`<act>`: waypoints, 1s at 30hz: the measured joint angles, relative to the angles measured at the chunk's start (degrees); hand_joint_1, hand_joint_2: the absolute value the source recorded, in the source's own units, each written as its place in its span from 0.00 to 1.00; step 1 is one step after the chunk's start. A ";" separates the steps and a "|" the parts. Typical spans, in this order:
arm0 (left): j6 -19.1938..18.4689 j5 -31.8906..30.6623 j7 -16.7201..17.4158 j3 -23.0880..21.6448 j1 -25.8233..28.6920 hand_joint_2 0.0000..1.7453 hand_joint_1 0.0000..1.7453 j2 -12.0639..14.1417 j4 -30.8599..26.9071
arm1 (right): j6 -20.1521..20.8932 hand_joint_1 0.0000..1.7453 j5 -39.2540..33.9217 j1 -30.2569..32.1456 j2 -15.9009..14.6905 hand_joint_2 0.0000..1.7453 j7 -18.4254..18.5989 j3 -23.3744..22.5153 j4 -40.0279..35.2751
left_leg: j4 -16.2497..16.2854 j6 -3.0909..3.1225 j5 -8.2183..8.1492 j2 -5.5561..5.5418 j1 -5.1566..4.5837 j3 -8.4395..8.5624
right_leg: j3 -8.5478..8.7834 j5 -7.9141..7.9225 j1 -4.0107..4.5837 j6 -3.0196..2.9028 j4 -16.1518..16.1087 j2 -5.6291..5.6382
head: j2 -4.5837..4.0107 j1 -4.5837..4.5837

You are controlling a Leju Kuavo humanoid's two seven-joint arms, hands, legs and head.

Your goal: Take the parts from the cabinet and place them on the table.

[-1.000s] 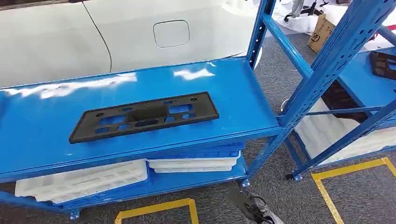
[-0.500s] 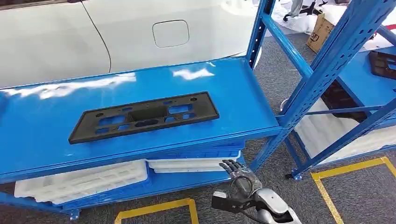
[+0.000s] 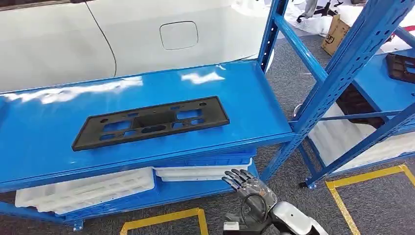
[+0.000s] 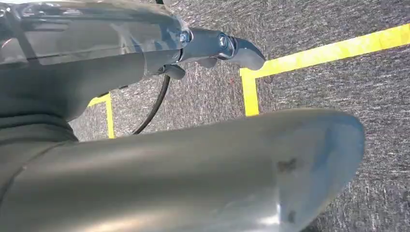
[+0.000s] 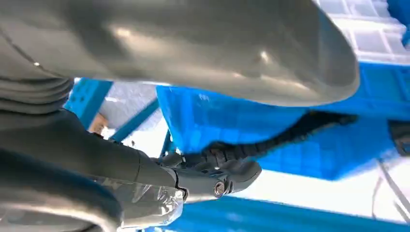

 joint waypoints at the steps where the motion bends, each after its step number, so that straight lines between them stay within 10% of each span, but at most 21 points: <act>1: 0.00 0.00 0.09 0.04 -0.07 0.00 0.00 -0.02 0.00 | -0.04 0.00 0.31 -0.07 -0.46 0.00 0.26 0.33 -1.20 | 0.00 0.00 0.00 0.00 0.00 0.00 | 0.00 0.00 0.00 0.00 0.00 0.00 | 0.00 0.00; 30: -0.39 -1.77 -0.09 0.55 -0.61 0.00 0.00 -1.03 0.09 | 0.85 0.00 2.54 -22.08 1.36 0.00 1.11 1.62 -7.73 | 0.02 0.00 0.01 0.00 0.01 0.03 | 0.05 0.04 0.01 0.01 0.02 0.00 | 0.00 0.00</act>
